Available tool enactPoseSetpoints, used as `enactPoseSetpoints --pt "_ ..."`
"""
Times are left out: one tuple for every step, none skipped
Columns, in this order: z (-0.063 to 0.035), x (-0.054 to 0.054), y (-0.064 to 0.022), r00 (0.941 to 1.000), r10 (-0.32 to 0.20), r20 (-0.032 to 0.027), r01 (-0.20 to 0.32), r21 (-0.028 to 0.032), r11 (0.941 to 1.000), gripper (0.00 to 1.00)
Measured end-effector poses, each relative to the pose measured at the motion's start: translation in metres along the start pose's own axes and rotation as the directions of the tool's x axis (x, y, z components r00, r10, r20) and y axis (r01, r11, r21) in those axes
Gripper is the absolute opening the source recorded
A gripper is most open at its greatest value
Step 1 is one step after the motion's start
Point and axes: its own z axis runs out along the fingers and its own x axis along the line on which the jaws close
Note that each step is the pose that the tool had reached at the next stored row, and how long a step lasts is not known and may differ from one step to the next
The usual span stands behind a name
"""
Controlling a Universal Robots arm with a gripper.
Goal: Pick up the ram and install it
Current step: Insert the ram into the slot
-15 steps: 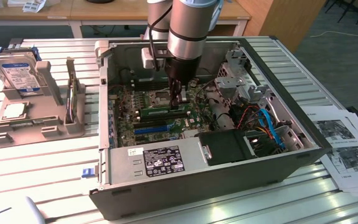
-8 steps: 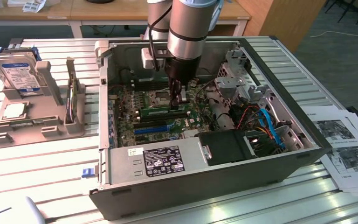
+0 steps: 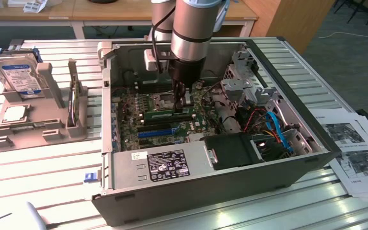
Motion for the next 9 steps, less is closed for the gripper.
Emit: enactPoseSetpoints --pt "0.0005 0.0000 0.0000 1.0000 0.000 -0.0001 0.000 0.0000 1.0000 0.12" --pt "0.0012 0.0000 0.0000 1.0000 0.001 -0.0001 -0.001 -0.0001 1.0000 0.12" --pt "0.0017 0.0000 -0.0001 1.0000 0.002 -0.0001 -0.002 -0.0001 1.0000 0.12" --pt "0.0022 0.0000 -0.0001 1.0000 0.002 -0.0001 -0.002 -0.0001 1.0000 0.12" --pt "0.0024 0.0000 -0.0001 1.0000 0.002 -0.0003 -0.002 -0.0002 1.0000 0.12" --pt "0.0024 0.0000 -0.0001 1.0000 0.002 -0.0003 -0.002 -0.0002 1.0000 0.12" --pt "0.0024 0.0000 -0.0001 1.0000 0.002 -0.0003 -0.002 -0.0002 1.0000 0.12" --pt "0.0025 0.0000 -0.0001 1.0000 0.002 -0.0002 -0.002 -0.0002 1.0000 0.12" --pt "0.0026 0.0000 -0.0001 1.0000 0.002 -0.0001 -0.002 -0.0001 1.0000 0.12"
